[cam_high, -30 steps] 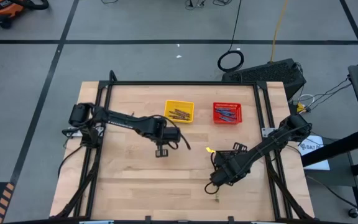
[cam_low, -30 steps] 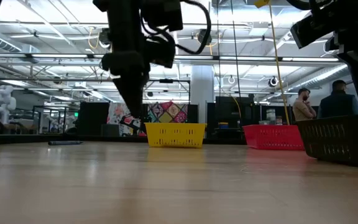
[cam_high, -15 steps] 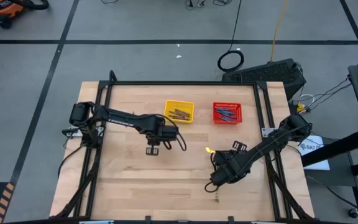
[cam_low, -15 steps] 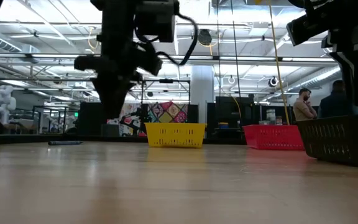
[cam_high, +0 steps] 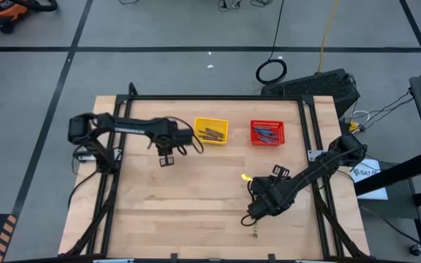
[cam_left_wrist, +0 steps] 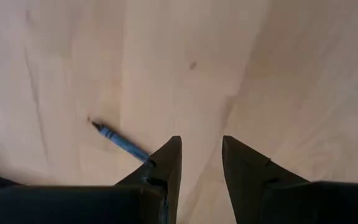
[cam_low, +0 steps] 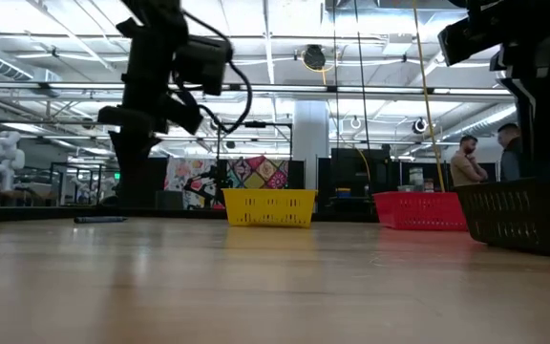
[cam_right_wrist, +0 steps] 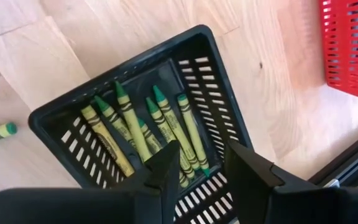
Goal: Sort crayons
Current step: Put the blue crayon into the red bin
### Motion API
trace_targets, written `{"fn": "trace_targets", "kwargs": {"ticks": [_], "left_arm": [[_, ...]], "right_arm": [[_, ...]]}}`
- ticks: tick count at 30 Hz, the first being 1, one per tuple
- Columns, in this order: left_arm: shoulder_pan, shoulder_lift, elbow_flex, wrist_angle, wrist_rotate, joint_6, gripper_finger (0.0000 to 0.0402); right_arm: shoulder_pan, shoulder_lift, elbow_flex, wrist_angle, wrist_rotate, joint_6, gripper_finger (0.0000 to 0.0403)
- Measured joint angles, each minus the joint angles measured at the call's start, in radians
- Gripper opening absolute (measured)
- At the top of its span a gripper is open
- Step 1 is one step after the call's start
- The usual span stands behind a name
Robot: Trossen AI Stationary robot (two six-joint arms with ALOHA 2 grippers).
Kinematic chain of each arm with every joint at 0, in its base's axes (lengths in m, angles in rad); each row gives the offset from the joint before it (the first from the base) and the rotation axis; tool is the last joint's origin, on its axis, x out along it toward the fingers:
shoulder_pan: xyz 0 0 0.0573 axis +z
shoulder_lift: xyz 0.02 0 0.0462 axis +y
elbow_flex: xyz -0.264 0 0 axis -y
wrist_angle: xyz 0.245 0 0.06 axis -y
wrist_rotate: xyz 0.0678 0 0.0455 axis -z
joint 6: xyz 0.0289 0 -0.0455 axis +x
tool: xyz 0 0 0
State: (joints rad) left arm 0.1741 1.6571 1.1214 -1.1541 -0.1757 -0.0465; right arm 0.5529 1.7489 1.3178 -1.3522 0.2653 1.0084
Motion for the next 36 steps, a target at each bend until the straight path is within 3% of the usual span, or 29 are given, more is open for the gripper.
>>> {"fn": "trace_targets", "kwargs": {"ticks": [8,18,28,36], "left_arm": [[0.202,-0.17,-0.165,0.181,0.096,-0.054,0.0107],[0.404,-0.186,-0.277,0.265,0.118,-0.102,0.0107],[0.517,-0.186,-0.356,0.321,0.181,-0.103,0.0107],[0.522,-0.188,-0.434,0.398,0.209,-0.097,0.0107]], "right_arm": [[-0.001,0.0,0.0,0.017,0.001,-0.002,0.0112],[-0.001,0.0,0.0,0.03,0.0,-0.002,0.0112],[-0.001,0.0,0.0,0.034,0.0,-0.003,0.0112],[-0.002,0.0,0.0,0.035,0.0,-0.024,0.0112]]}}
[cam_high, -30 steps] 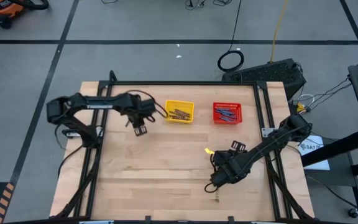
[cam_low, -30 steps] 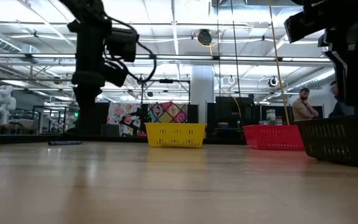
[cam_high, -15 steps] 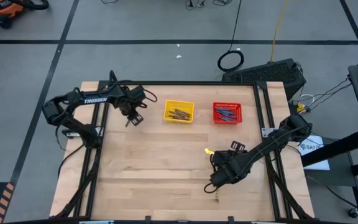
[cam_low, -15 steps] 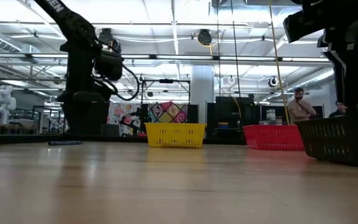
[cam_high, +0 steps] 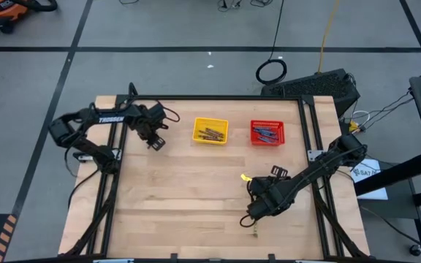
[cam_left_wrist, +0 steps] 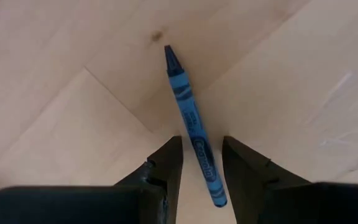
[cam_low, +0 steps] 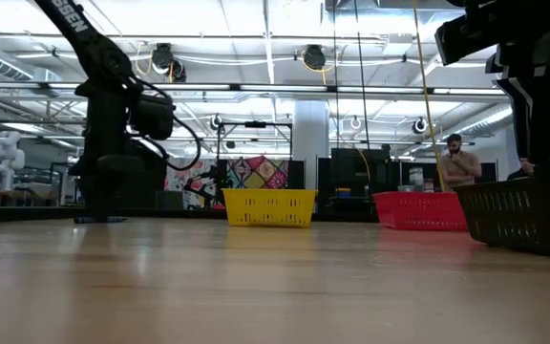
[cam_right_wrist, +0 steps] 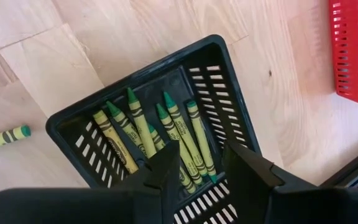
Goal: Sort crayons
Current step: Put the blue crayon into the red bin
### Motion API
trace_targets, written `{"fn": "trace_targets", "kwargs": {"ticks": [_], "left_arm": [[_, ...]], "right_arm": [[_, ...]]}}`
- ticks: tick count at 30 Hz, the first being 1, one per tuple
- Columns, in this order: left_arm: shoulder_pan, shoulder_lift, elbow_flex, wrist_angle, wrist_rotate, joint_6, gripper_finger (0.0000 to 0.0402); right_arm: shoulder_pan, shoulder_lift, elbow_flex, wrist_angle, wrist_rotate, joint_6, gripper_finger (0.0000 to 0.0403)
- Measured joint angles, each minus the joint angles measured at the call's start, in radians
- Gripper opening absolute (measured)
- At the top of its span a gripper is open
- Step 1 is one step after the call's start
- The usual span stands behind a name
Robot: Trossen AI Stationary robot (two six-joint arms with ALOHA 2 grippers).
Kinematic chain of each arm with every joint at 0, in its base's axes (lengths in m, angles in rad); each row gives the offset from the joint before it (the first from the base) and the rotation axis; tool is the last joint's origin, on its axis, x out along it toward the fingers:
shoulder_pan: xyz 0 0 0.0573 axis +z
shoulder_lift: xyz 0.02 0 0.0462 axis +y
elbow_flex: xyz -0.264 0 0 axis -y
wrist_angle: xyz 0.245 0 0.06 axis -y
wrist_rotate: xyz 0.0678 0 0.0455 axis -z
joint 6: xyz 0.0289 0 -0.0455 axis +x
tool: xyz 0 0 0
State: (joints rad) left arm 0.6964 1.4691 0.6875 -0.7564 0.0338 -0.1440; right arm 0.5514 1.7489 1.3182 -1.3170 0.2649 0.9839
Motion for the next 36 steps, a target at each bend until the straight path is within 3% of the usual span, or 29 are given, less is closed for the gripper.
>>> {"fn": "trace_targets", "kwargs": {"ticks": [6,13,24,32,36], "left_arm": [[0.0,-0.003,-0.041,0.04,-0.006,0.003,0.0095],[-0.001,-0.002,-0.044,0.038,0.03,0.002,0.0012],[-0.043,-0.049,-0.049,0.024,0.068,0.0,0.0009],[-0.122,-0.21,-0.052,0.015,0.253,-0.029,0.0008],[-0.181,-0.279,-0.051,0.026,0.269,-0.06,0.0008]], "right_arm": [[0.0,0.0,0.0,0.001,-0.004,-0.001,0.0112],[0.0,0.0,0.0,0.009,-0.007,0.027,0.0112],[0.001,0.0,0.0,0.125,-0.003,0.012,0.0112],[0.037,0.0,0.001,0.331,0.049,-0.029,0.0112],[0.076,0.0,0.001,0.441,0.055,-0.029,0.0112]]}}
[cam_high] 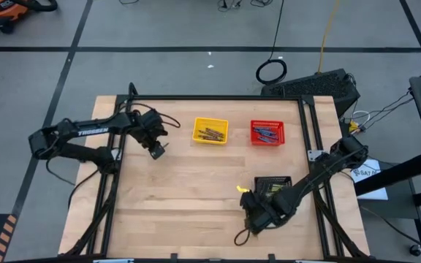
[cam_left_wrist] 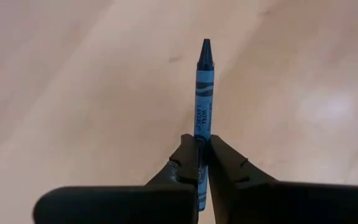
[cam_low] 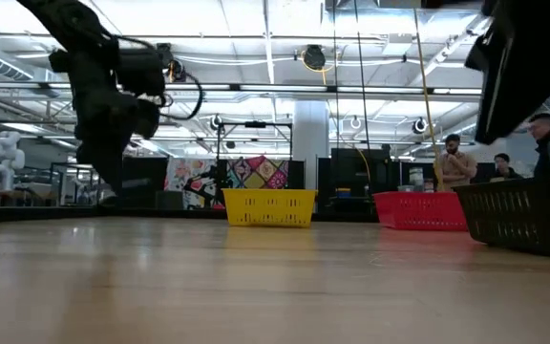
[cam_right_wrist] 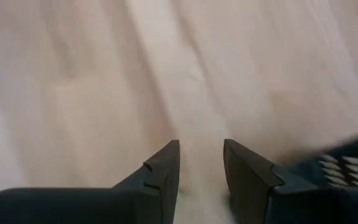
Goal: Sort crayons
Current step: Put the blue crayon into the red bin
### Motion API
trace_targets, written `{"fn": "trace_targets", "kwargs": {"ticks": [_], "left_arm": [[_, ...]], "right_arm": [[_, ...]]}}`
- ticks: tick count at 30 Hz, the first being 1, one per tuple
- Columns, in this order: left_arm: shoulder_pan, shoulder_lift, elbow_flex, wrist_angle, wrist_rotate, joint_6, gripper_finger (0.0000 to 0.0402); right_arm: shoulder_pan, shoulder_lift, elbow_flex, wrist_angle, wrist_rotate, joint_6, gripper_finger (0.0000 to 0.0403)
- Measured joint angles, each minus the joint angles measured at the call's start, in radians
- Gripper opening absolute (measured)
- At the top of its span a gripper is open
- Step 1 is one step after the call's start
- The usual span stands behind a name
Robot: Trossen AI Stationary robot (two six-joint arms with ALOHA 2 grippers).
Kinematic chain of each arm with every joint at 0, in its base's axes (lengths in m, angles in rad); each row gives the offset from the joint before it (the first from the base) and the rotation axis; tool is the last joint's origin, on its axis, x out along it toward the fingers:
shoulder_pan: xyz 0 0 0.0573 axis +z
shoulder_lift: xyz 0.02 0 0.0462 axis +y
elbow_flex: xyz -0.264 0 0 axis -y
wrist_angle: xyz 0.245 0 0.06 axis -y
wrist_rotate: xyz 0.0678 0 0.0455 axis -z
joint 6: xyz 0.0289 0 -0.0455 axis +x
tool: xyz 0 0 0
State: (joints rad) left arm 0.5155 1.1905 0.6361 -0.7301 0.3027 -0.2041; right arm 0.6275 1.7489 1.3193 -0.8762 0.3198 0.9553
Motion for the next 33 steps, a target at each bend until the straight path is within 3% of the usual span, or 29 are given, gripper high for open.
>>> {"fn": "trace_targets", "kwargs": {"ticks": [6,9,15,21,27,33], "left_arm": [[-0.133,-0.058,0.001,0.149,0.024,-0.073,0.0008],[-0.216,-0.061,0.002,0.293,0.031,-0.104,0.0008],[-0.369,-0.056,0.003,0.553,0.033,-0.131,0.0008],[-0.507,-0.056,0.003,0.724,-0.032,-0.132,0.0008],[-0.621,-0.034,0.003,0.889,-0.117,-0.131,0.0008],[-0.698,0.043,0.003,1.084,-0.142,-0.129,0.0008]], "right_arm": [[0.085,0.0,0.0,0.151,0.075,-0.01,0.0112],[0.122,0.0,0.0,0.145,0.087,0.014,0.0112],[0.168,0.0,0.0,0.141,0.214,0.095,0.0112],[0.174,0.0,0.0,0.182,0.336,0.098,0.0112],[0.173,0.0,0.0,0.301,0.504,-0.044,0.0112],[0.165,0.0,0.0,0.5,0.684,-0.342,0.0112]]}}
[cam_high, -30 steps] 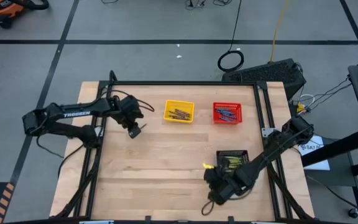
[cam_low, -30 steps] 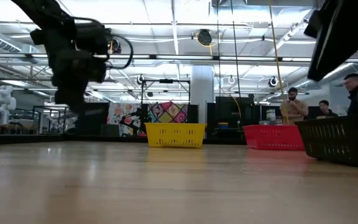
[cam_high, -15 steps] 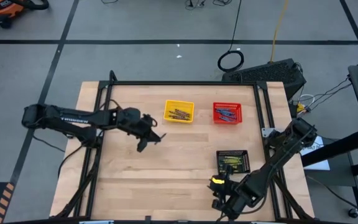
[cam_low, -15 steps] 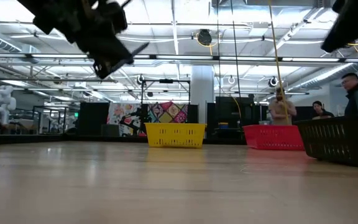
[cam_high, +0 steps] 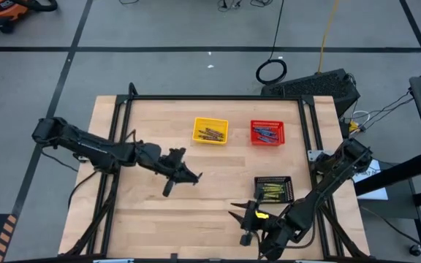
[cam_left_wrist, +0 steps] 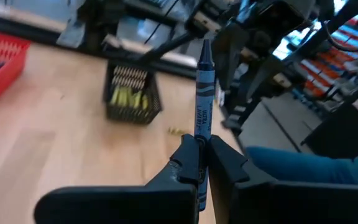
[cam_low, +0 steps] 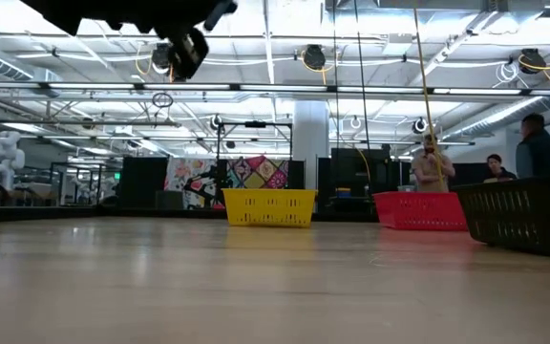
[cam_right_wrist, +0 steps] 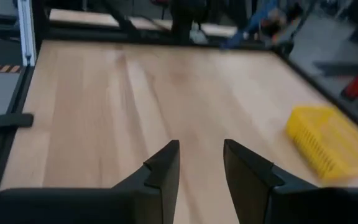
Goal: Sort crayons
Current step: Put the blue crayon into the red bin
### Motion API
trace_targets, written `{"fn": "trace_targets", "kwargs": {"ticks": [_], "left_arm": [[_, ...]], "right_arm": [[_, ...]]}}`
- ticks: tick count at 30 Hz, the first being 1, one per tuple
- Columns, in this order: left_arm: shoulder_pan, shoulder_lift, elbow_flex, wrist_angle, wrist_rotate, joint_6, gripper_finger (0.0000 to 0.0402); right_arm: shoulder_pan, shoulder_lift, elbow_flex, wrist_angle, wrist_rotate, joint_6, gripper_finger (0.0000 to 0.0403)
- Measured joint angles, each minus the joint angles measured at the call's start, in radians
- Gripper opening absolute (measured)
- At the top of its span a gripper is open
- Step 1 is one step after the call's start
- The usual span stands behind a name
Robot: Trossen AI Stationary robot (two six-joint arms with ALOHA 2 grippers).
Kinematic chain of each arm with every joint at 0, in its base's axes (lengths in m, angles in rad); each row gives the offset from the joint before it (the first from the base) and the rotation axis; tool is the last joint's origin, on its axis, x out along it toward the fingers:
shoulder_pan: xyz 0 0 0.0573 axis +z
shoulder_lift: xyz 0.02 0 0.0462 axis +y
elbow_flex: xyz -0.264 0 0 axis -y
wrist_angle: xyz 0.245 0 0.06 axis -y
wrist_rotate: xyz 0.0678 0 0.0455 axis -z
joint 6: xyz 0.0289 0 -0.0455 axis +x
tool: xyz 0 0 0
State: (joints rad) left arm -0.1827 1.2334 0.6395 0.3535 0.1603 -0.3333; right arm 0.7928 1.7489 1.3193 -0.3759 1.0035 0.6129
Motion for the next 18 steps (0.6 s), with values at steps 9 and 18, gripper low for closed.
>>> {"fn": "trace_targets", "kwargs": {"ticks": [9,18], "left_arm": [[-0.096,0.196,0.0,0.362,-0.035,0.09,0.0008],[-0.114,0.294,0.001,0.472,-0.037,0.112,0.0008]], "right_arm": [[-0.049,0.0,0.0,0.14,0.021,-0.213,0.0112],[-0.095,0.0,0.0,0.301,0.016,-0.317,0.0112]]}}
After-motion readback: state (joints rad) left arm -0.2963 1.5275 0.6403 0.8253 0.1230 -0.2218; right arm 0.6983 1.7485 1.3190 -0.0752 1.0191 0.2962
